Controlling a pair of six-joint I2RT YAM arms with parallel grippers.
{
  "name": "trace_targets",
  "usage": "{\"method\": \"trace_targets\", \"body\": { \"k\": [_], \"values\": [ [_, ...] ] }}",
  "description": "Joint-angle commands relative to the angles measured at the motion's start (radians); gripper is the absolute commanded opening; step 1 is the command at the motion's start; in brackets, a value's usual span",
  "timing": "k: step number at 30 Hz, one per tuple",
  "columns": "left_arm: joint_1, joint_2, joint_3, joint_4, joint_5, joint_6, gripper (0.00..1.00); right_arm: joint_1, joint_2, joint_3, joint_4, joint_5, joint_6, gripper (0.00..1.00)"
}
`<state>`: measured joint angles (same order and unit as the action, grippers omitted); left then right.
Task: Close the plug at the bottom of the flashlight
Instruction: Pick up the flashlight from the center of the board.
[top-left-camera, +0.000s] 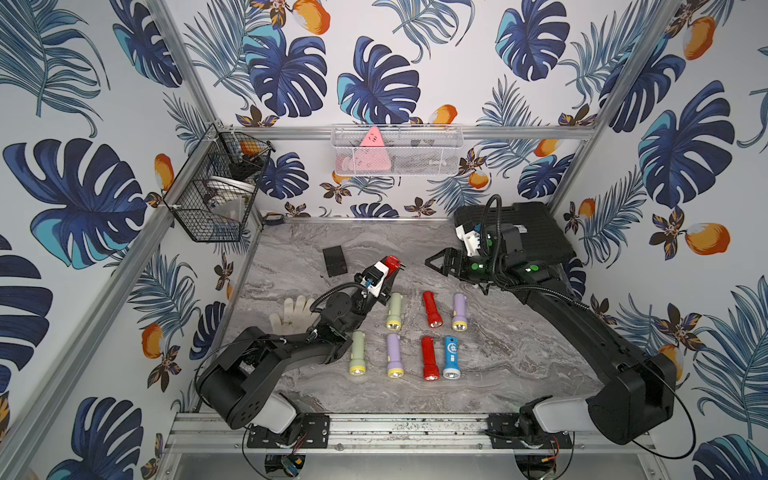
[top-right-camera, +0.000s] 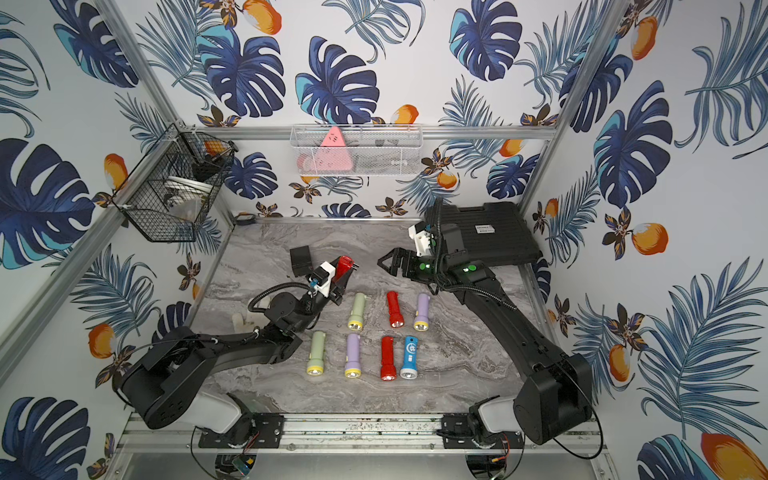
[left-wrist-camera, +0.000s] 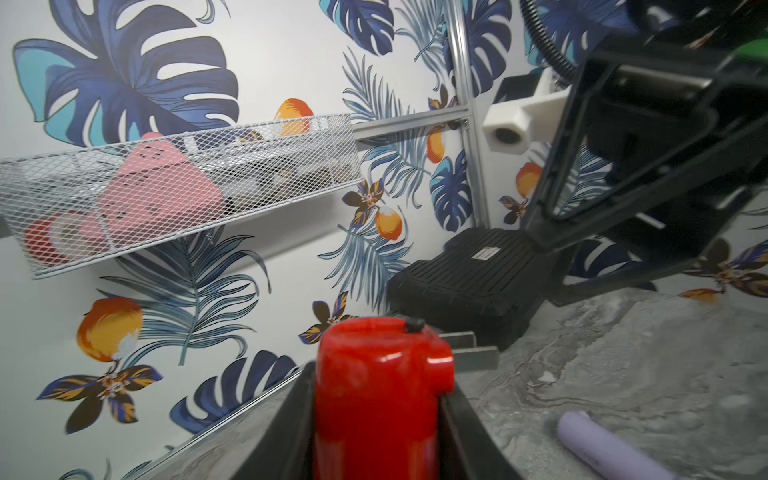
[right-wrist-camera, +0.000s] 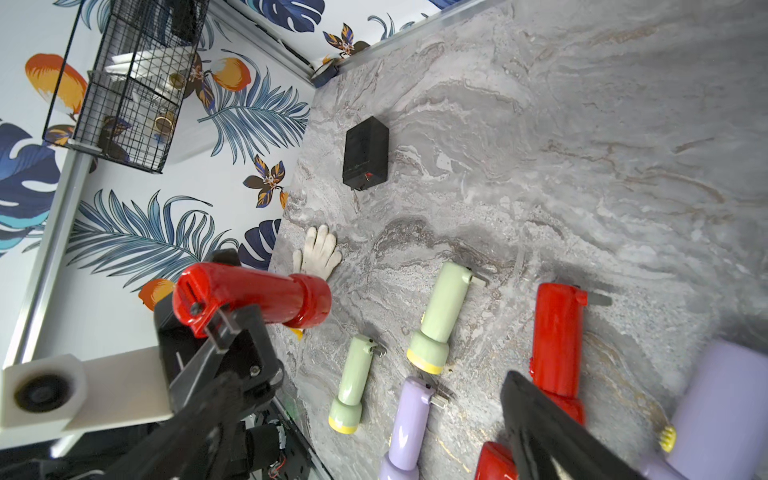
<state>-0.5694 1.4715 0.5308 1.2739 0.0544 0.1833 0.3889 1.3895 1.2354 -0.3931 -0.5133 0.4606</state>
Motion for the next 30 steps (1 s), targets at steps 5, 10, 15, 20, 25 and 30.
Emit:
{"method": "trace_targets", "body": {
  "k": [5, 10, 15, 20, 25, 30],
  "values": [
    [0.067, -0.091, -0.028, -0.038, 0.328, -0.277, 0.00, 0.000, 0.003, 0.040, 0.013, -0.056, -0.207, 0.99],
    [0.154, -0.093, -0.055, 0.084, 0.518, -0.500, 0.00, 0.001, -0.010, 0.027, 0.086, -0.183, -0.261, 0.91],
    [0.198, 0.044, -0.006, 0.269, 0.668, -0.719, 0.00, 0.001, -0.015, -0.004, 0.197, -0.334, -0.244, 0.84],
    [0.174, 0.096, 0.036, 0.272, 0.769, -0.718, 0.00, 0.022, 0.014, 0.035, 0.215, -0.420, -0.233, 0.79],
    [0.167, 0.075, 0.041, 0.271, 0.815, -0.761, 0.00, 0.061, 0.023, 0.061, 0.159, -0.400, -0.301, 0.74],
    [0.163, 0.047, 0.055, 0.271, 0.883, -0.826, 0.00, 0.102, 0.002, 0.043, 0.152, -0.393, -0.327, 0.69]
  ]
}}
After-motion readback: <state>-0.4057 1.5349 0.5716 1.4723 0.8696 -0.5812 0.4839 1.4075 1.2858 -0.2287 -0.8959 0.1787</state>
